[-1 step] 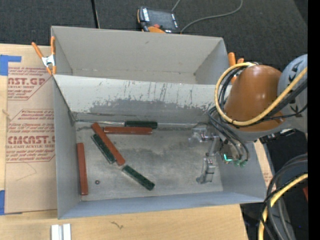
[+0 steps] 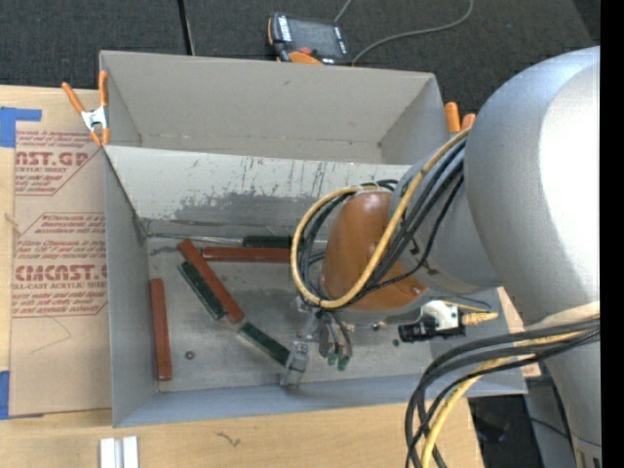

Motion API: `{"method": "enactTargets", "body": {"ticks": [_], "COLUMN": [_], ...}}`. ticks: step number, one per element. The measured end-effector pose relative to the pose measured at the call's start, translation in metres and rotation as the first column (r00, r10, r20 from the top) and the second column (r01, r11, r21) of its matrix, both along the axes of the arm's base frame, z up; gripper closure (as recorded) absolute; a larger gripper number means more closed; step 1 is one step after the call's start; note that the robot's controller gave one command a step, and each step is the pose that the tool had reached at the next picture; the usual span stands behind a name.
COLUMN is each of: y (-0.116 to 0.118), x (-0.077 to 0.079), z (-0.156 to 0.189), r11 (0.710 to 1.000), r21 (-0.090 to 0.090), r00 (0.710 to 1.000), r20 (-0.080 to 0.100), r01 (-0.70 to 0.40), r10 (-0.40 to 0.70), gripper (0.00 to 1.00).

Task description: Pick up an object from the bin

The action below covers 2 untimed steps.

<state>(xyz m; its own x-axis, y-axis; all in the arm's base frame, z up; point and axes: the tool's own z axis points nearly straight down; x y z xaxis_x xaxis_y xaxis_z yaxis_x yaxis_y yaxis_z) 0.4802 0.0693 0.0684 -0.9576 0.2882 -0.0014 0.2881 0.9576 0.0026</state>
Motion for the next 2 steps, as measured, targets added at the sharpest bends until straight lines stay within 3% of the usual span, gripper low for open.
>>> {"method": "enactTargets", "body": {"ticks": [1,2], "y": [0.073,0.070], "x": [0.000,0.002], "z": [0.033,0.048], "r11": [0.998,0.964], "r21": [0.002,-0.002], "r00": [0.998,0.964], "r20": [-0.001,-0.002], "r01": [0.069,0.266], "r10": [-0.069,-0.266], "gripper": [0.00,0.00]}}
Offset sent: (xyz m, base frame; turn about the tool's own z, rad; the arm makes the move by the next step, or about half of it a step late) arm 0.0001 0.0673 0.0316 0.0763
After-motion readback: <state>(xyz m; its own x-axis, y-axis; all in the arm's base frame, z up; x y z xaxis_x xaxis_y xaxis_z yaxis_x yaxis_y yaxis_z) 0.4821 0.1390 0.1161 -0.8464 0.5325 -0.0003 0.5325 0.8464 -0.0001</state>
